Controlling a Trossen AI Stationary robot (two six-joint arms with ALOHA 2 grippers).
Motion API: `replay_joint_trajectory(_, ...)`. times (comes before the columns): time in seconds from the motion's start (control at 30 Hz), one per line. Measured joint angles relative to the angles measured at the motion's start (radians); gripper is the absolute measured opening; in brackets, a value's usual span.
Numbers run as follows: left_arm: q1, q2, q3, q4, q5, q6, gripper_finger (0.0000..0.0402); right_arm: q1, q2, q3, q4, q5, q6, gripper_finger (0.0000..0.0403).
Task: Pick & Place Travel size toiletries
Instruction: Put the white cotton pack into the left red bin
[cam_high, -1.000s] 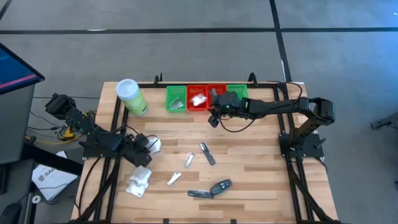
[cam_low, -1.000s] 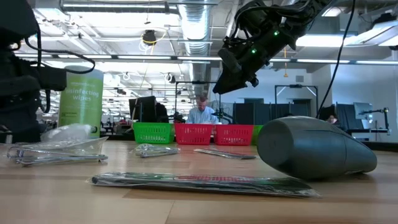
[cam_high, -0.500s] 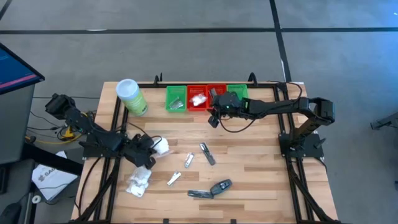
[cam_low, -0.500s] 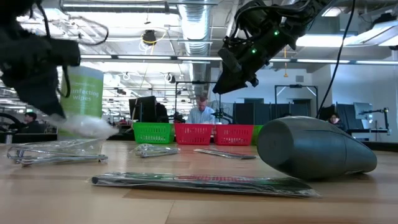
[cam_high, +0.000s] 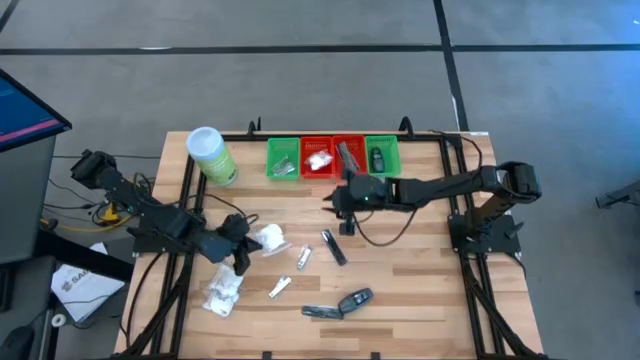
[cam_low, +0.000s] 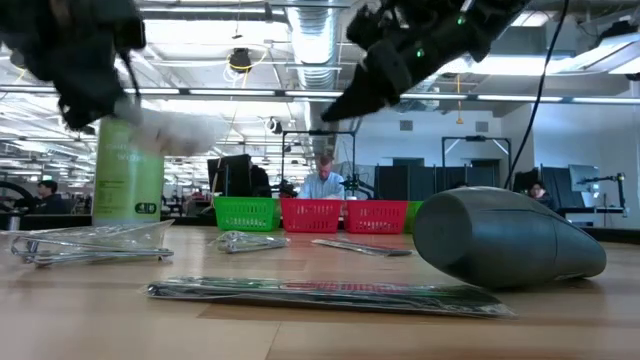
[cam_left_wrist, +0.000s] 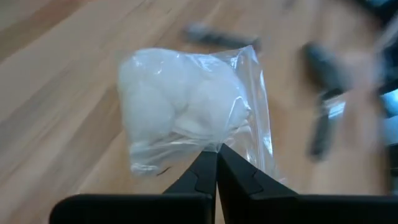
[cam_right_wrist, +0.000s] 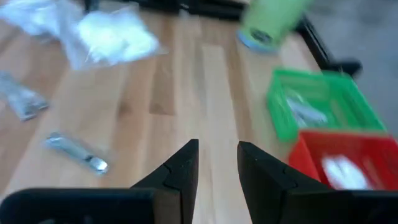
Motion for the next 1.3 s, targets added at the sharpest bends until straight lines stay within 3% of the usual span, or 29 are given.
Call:
replay_joint_trajectory(0.3,0.000,-0.138,0.000,0.214,0.009,0.114,0.0000,0.117,0.000,0.000,0.185,0.001,-0.122,0.0125)
replay_joint_trajectory(0.73,0.012,-0.138,0.000,0.419,0.068,0.169,0.0000,0.198,0.000,0.000,0.334,0.003,-0.221,0.0250)
replay_joint_trajectory(0.93,0.067,-0.114,0.000,0.459,0.102,0.194,0.0000,0.238,0.000,0.000,0.393,0.003,-0.236,0.0255)
replay_joint_trajectory(1.3,0.182,0.035,0.000,0.644,0.281,0.223,0.0000,0.248,0.000,0.000,0.420,0.003,-0.253,0.0255)
